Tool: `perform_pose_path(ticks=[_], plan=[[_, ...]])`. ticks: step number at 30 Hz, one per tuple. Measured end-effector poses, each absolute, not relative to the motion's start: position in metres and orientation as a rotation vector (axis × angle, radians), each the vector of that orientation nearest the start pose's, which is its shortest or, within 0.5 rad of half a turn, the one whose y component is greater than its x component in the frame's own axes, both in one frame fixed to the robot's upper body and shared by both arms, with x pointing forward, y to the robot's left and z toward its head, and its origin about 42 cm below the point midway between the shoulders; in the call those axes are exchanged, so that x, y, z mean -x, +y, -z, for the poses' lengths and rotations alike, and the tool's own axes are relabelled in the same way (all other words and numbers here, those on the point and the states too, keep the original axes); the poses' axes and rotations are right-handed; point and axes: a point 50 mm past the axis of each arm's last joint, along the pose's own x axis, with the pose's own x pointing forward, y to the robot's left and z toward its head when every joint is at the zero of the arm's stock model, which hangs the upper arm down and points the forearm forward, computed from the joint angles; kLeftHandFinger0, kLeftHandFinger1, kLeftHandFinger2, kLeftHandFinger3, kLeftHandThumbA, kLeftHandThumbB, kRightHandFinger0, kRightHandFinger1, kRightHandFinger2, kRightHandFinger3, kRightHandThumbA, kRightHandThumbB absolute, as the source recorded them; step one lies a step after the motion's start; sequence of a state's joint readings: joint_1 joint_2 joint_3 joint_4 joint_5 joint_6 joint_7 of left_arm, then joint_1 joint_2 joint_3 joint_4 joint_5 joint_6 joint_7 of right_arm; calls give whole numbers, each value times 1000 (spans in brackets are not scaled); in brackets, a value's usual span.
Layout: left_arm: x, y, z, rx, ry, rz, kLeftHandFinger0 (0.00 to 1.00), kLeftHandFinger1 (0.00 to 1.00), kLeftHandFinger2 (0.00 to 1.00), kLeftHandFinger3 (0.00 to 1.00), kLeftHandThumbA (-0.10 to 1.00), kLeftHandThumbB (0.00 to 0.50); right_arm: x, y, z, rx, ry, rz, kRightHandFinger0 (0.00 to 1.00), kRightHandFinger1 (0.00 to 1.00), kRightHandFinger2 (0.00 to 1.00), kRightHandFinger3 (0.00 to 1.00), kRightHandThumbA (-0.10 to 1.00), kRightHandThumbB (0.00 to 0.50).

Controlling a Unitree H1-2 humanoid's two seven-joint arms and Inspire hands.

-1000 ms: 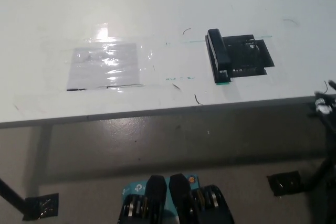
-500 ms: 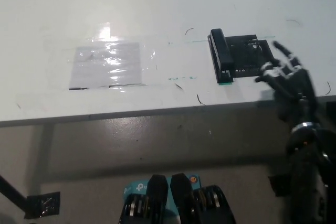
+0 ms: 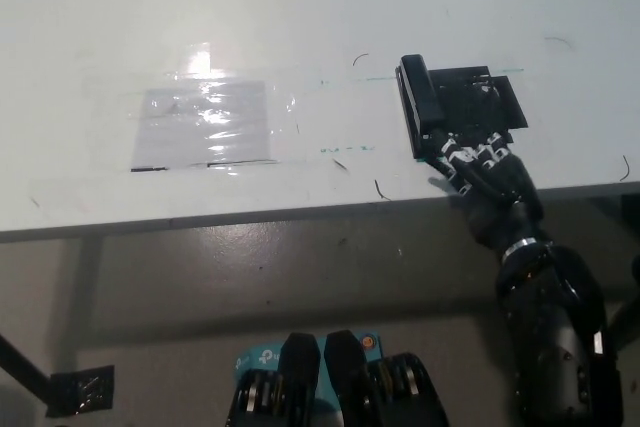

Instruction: A stapler is kept infront of the robot on the black mark on the desk and the robot uses its right hand to lift the top of the stapler to open it

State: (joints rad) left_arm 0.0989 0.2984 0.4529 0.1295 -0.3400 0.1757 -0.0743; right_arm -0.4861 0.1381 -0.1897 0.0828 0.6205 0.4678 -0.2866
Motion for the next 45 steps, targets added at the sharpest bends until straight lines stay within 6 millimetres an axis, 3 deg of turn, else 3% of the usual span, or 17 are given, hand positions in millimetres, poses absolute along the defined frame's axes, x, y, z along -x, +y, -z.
perform_pose_path(ticks=[7,14,18,23,28,35,36,38,42,45], plan=[[-214,437,-77,105,238,-419,595,594,743,904,342,163,-415,-139,-194,-944,273,66,646,761,920,1000,1000,0],[-220,437,-81,108,222,-418,588,602,753,913,334,130,-418,-121,-206,-1115,330,114,681,801,905,1000,983,0],[-219,437,-80,108,223,-419,582,589,729,881,343,138,-418,-124,-205,-1144,356,148,666,797,883,1000,989,0],[-219,437,-81,107,221,-418,585,611,781,939,346,138,-420,-123,-199,-1160,394,176,664,800,901,1000,956,0],[-219,436,-80,107,222,-418,572,594,749,898,354,158,-426,-113,-196,-1175,437,181,653,769,893,1000,953,0],[-218,436,-79,107,224,-418,602,618,785,947,361,140,-436,-106,-196,-1181,460,177,627,733,842,1000,959,0],[-218,436,-79,107,224,-418,575,595,751,906,351,174,-437,-105,-197,-1182,461,175,633,731,850,1000,942,0],[-218,436,-79,108,225,-419,593,613,768,910,348,175,-440,-102,-197,-1185,467,173,600,714,856,1000,912,0],[-217,436,-78,108,226,-420,635,651,789,909,345,166,-453,-94,-210,-1183,464,145,609,738,875,1000,900,0],[-215,436,-77,108,231,-421,598,617,758,896,344,152,-461,-88,-225,-1180,445,114,610,762,879,1000,867,0]])
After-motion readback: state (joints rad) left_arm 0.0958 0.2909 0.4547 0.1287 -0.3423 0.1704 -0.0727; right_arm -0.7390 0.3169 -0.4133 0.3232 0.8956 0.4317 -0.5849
